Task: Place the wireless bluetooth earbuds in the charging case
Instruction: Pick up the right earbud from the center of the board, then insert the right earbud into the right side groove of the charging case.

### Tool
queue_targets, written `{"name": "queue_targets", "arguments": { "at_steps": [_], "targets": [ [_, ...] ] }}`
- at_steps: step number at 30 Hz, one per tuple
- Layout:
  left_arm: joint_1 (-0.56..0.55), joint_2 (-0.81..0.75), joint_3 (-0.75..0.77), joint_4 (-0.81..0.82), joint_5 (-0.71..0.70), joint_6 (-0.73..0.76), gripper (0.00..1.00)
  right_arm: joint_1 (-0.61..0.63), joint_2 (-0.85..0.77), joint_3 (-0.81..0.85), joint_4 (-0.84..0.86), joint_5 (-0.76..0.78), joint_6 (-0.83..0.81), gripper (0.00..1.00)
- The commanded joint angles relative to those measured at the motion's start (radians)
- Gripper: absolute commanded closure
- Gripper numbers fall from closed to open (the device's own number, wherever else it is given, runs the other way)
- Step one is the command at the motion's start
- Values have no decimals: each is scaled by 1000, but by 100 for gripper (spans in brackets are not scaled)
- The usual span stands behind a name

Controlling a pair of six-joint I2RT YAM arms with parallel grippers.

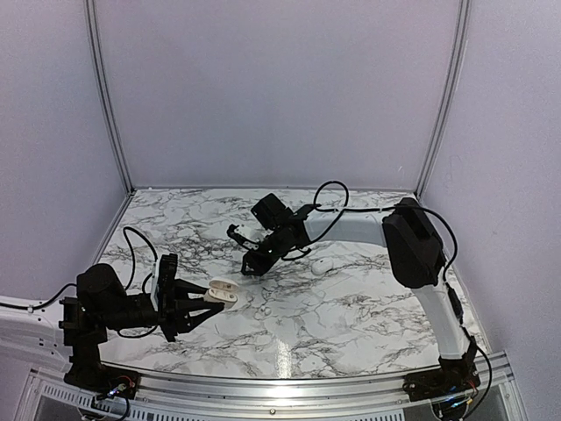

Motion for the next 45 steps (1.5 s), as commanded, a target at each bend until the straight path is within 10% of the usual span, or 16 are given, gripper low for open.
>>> {"name": "queue_targets", "arguments": {
  "at_steps": [1,45],
  "targets": [
    [6,1,1,2,-9,13,100,14,17,58,-49,76,-29,67],
    [6,-4,18,-11,-17,13,100,50,-85,-97,-137,195,-80,83]
  ]
}}
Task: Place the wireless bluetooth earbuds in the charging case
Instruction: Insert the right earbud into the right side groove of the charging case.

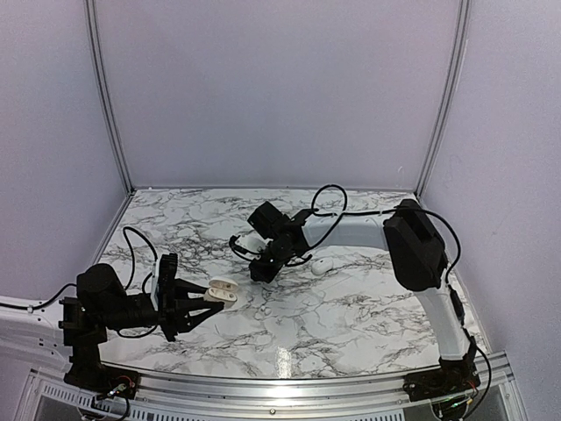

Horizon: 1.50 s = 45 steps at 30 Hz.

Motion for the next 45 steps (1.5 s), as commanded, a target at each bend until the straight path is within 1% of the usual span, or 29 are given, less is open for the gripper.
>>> {"name": "queue_targets", "arguments": {
  "at_steps": [1,13,17,26,32,34,41,45],
  "targets": [
    [6,3,21,-5,-7,12,100,6,-100,-110,-55,21,-6,83],
    [5,54,49,-6,28,18,100,-4,-439,-606,-24,-18,76,85],
    [5,45,45,-6,31,13,100,12,-517,-698,-40,-21,101,85],
    [6,26,27,-7,37,6,100,73,-574,-755,-128,4,119,85],
    [5,35,29,-9,37,10,100,88,-584,-770,-173,37,109,81],
    [5,37,30,-11,39,11,100,89,-586,-765,-193,47,111,78],
    [5,40,35,-11,42,9,100,90,-590,-724,-252,72,120,70],
    [5,33,34,-10,44,11,100,90,-575,-692,-271,80,119,68]
  ]
}}
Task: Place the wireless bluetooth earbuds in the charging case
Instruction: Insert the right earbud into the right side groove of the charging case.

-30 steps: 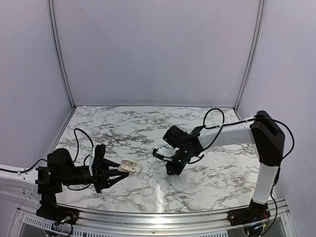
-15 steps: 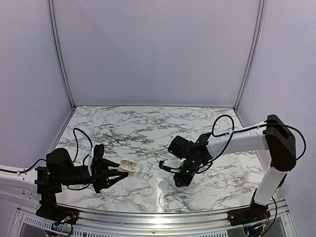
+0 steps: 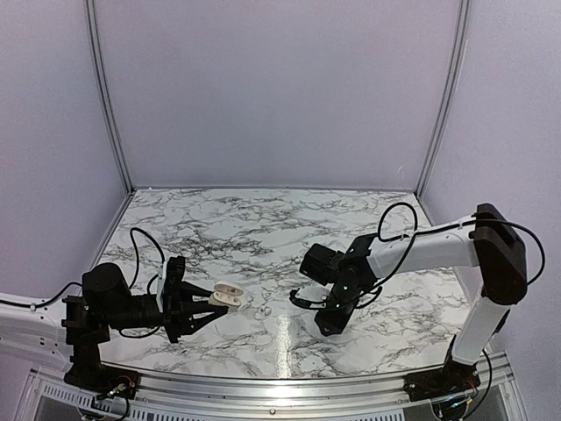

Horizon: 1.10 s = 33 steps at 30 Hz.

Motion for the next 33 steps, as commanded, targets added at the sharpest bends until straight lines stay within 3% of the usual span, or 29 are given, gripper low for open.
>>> {"name": "queue_targets", "arguments": {
  "at_steps": [1,18,33],
  "targets": [
    [5,-10,16,7,16,9,100,7,3,66,-54,31,7,68],
    [4,-4,20,-48,44,86,100,44,104,201,-149,52,-16,66],
    [4,-6,20,-60,32,91,100,48,151,216,-164,70,-25,74]
  ]
}}
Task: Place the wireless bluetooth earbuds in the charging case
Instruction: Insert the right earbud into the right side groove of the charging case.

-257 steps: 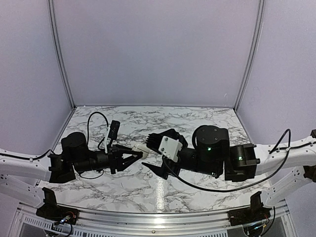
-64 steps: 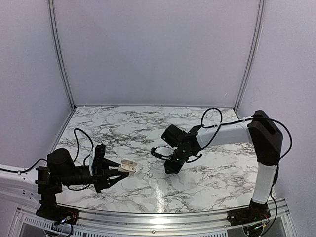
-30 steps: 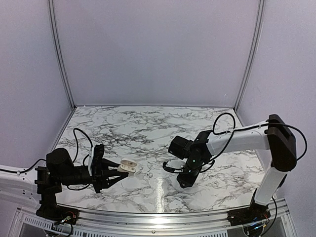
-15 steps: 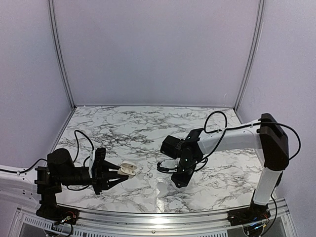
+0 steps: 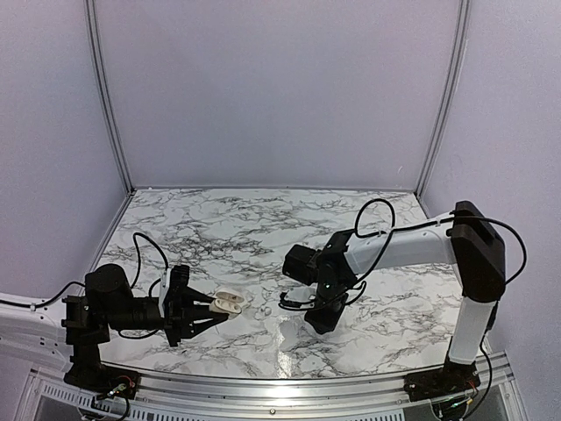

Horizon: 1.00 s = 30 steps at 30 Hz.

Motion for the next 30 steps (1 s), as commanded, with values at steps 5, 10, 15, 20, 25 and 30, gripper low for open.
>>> {"name": "queue_targets", "arguments": {
  "at_steps": [5,10,15,20,25,30],
  "targets": [
    [5,-4,19,-11,-2,18,100,10,22,35,-8,12,-8,79],
    [4,-13,14,-9,-16,23,100,11,-14,28,17,1,-4,85],
    [5,-50,-7,24,-47,24,100,8,-83,20,81,-1,6,87],
    [4,-111,-43,89,-46,54,100,1,-192,40,176,2,9,88],
    [4,-190,-55,102,-38,142,100,3,-343,56,331,-33,-6,88],
    [4,-230,-52,121,-17,190,100,9,-518,19,534,-190,-18,88]
  ]
}}
